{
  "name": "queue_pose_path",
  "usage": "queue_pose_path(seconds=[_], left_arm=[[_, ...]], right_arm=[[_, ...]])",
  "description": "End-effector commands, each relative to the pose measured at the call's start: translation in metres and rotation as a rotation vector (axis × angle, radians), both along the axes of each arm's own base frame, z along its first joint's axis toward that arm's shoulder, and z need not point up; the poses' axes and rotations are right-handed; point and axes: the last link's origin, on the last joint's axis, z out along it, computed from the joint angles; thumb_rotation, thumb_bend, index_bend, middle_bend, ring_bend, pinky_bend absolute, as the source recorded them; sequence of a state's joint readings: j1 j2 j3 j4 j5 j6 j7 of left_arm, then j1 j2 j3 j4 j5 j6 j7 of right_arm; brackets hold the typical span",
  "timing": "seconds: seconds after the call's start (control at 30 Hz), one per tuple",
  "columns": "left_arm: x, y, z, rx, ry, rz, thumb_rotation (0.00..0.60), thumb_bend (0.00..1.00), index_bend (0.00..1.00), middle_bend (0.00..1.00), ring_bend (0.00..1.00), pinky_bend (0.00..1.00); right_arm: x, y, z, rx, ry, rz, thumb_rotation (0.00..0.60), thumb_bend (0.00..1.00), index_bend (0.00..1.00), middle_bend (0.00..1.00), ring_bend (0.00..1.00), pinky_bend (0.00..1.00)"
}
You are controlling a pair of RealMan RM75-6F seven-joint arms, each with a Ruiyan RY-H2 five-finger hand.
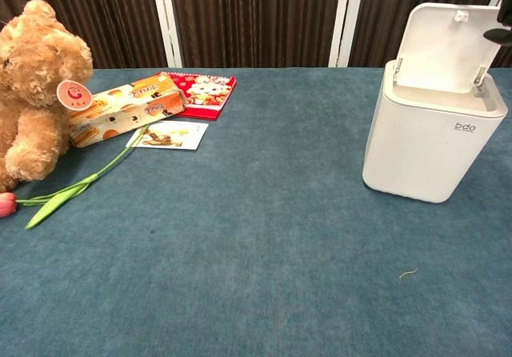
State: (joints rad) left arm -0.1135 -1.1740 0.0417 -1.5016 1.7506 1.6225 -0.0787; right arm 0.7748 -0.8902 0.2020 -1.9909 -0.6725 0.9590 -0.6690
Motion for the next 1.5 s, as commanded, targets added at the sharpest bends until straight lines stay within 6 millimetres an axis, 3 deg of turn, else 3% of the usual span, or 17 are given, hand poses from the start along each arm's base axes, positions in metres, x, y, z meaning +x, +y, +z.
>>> queue_pose_path(seconds=[0.03, 0.4, 0.67, 0.8, 0.93, 1.0, 1.1, 1.2, 1.23, 1.3, 1.37, 1.5], left_arm=[[0.000, 0.000, -0.001, -0.004, 0.008, 0.004, 0.600, 0.44, 0.00, 0.00, 0.00, 0.00], [0.001, -0.001, 0.001, 0.001, 0.003, 0.002, 0.600, 0.44, 0.00, 0.00, 0.00, 0.00], [0.002, -0.002, 0.003, 0.023, -0.008, 0.004, 0.600, 0.44, 0.00, 0.00, 0.00, 0.00], [0.003, -0.004, 0.006, 0.030, -0.018, 0.001, 0.600, 0.44, 0.00, 0.00, 0.00, 0.00], [0.001, -0.005, 0.008, 0.032, -0.025, 0.005, 0.600, 0.44, 0.00, 0.00, 0.00, 0.00], [0.001, -0.005, 0.007, 0.028, -0.028, 0.001, 0.600, 0.44, 0.00, 0.00, 0.00, 0.00], [0.003, -0.006, 0.007, 0.023, -0.024, -0.007, 0.600, 0.44, 0.00, 0.00, 0.00, 0.00], [0.003, -0.006, 0.007, 0.024, -0.019, -0.011, 0.600, 0.44, 0.00, 0.00, 0.00, 0.00], [0.003, -0.006, 0.006, 0.024, -0.020, -0.013, 0.600, 0.44, 0.00, 0.00, 0.00, 0.00], [0.003, -0.006, 0.005, 0.018, -0.027, -0.019, 0.600, 0.44, 0.00, 0.00, 0.00, 0.00], [0.003, -0.006, 0.003, 0.003, -0.020, -0.023, 0.600, 0.44, 0.00, 0.00, 0.00, 0.00], [0.003, -0.004, 0.000, -0.010, -0.010, -0.019, 0.600, 0.44, 0.00, 0.00, 0.00, 0.00]], right_arm=[[-0.010, 0.024, -0.004, 0.042, 0.027, 0.018, 0.600, 0.57, 0.30, 1.00, 1.00, 1.00], [-0.023, 0.057, -0.035, 0.145, 0.097, 0.065, 0.600, 0.57, 0.29, 1.00, 1.00, 1.00], [-0.034, 0.061, -0.055, 0.195, 0.126, 0.036, 0.600, 0.57, 0.25, 1.00, 1.00, 1.00], [-0.023, 0.063, -0.043, 0.098, 0.054, 0.088, 0.600, 0.57, 0.18, 1.00, 1.00, 1.00], [-0.022, 0.082, -0.026, -0.058, -0.056, 0.203, 0.600, 0.57, 0.02, 0.98, 0.97, 0.96], [-0.032, 0.100, -0.026, -0.092, -0.081, 0.244, 0.600, 0.57, 0.00, 0.85, 0.83, 0.84], [-0.051, 0.130, -0.033, -0.071, -0.105, 0.234, 0.600, 0.42, 0.00, 0.46, 0.48, 0.60], [-0.073, 0.158, -0.042, -0.062, -0.160, 0.191, 0.600, 0.29, 0.00, 0.11, 0.10, 0.20], [-0.082, 0.165, -0.045, -0.067, -0.173, 0.184, 0.600, 0.28, 0.00, 0.03, 0.02, 0.07], [-0.104, 0.178, -0.056, -0.091, -0.178, 0.163, 0.600, 0.27, 0.00, 0.00, 0.00, 0.00], [-0.120, 0.185, -0.067, -0.087, -0.173, 0.122, 0.600, 0.25, 0.00, 0.00, 0.00, 0.00], [-0.121, 0.182, -0.074, -0.071, -0.148, 0.149, 0.600, 0.24, 0.00, 0.00, 0.00, 0.00]])
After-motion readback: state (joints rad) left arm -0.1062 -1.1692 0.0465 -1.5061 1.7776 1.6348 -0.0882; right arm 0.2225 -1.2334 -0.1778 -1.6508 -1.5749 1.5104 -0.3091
